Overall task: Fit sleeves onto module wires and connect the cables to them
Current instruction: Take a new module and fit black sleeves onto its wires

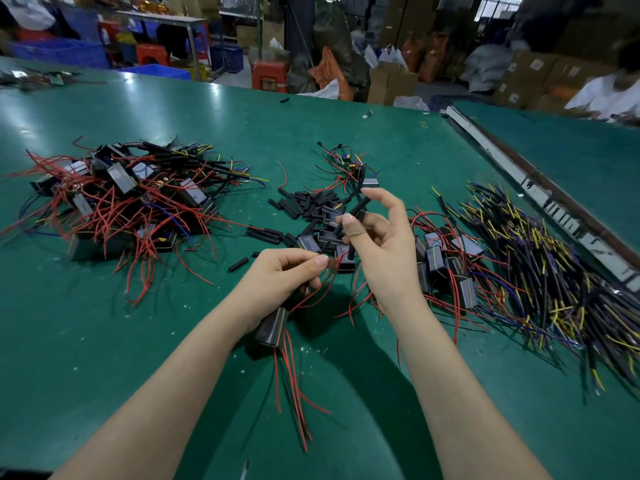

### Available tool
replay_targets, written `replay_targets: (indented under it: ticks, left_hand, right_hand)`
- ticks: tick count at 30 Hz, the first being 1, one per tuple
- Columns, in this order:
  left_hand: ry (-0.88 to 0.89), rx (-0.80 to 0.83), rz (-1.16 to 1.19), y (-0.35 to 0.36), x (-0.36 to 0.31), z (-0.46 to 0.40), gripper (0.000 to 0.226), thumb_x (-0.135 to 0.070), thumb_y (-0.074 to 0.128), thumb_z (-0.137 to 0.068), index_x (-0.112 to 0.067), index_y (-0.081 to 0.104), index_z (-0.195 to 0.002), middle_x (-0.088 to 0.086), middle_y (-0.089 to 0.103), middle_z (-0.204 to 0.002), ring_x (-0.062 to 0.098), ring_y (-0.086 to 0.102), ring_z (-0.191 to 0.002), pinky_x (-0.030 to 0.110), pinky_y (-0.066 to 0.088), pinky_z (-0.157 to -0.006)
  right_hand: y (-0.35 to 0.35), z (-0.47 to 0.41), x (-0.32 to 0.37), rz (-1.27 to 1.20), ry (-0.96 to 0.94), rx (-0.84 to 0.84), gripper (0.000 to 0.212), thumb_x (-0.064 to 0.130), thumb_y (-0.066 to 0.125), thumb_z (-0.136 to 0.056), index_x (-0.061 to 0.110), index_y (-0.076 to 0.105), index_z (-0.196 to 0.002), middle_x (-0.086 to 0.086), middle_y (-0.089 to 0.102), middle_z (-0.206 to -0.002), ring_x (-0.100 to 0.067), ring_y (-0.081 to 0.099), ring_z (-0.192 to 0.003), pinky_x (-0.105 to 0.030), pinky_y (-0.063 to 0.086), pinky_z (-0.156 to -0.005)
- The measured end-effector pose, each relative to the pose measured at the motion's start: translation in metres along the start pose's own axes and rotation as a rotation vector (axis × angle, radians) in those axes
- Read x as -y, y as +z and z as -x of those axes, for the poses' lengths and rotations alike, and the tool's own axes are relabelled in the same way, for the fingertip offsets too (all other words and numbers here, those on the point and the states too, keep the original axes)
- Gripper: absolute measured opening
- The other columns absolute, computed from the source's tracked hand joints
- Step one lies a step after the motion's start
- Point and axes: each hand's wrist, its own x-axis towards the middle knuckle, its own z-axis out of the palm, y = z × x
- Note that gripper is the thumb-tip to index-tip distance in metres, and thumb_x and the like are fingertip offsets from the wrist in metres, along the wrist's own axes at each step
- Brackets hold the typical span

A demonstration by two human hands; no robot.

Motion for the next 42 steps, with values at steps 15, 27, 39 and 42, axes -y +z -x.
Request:
replay_targets:
  ticks: [15, 27, 39, 42]
  left_hand:
    - [0.058, -0.025, -0.056, -0.002, 0.005, -0.002, 0.019, -0.023, 0.060, -0.089, -0.010, 0.069, -0.080, -0.008, 0.059, -0.056, 0.003, 0.044, -0.049, 0.013, 0.036, -0.049]
    - [0.077, -0.048, 0.019, -0.005, 0.010, -0.007, 0.048, -0.030, 0.074, -0.061, -0.018, 0.045, -0.098, -0.004, 0.062, -0.060, 0.006, 0.052, -0.051, 0.015, 0.041, -0.050]
    - [-0.027, 0.215, -0.206, -0.024, 0.007, -0.002, 0.055, -0.030, 0.076, -0.069, -0.025, 0.049, -0.117, -0.003, 0.065, -0.068, 0.011, 0.069, -0.076, 0.016, 0.050, -0.071]
    - [0.035, 0.147, -0.203, -0.025, 0.005, -0.003, 0.055, -0.030, 0.074, -0.067, -0.029, 0.049, -0.116, 0.000, 0.070, -0.070, 0.008, 0.068, -0.072, 0.014, 0.048, -0.066]
  right_hand:
    - [-0.001, 0.003, -0.005, 0.075, 0.000, 0.184, 0.032, 0.012, 0.062, -0.092, 0.037, 0.054, -0.110, -0.009, 0.071, -0.084, -0.010, 0.062, -0.074, -0.034, 0.049, -0.071]
    - [-0.004, 0.000, -0.007, 0.038, 0.107, 0.133, 0.022, 0.010, 0.056, -0.096, 0.029, 0.066, -0.096, 0.007, 0.066, -0.086, -0.003, 0.056, -0.065, -0.019, 0.049, -0.066]
    - [-0.012, -0.003, -0.002, 0.009, 0.189, 0.153, 0.017, 0.008, 0.057, -0.095, 0.022, 0.067, -0.097, -0.005, 0.058, -0.081, -0.001, 0.048, -0.056, -0.013, 0.044, -0.058]
    - [-0.013, -0.003, -0.002, 0.024, 0.182, 0.141, 0.018, 0.009, 0.057, -0.095, 0.025, 0.064, -0.098, 0.009, 0.060, -0.079, 0.003, 0.049, -0.057, -0.013, 0.043, -0.057]
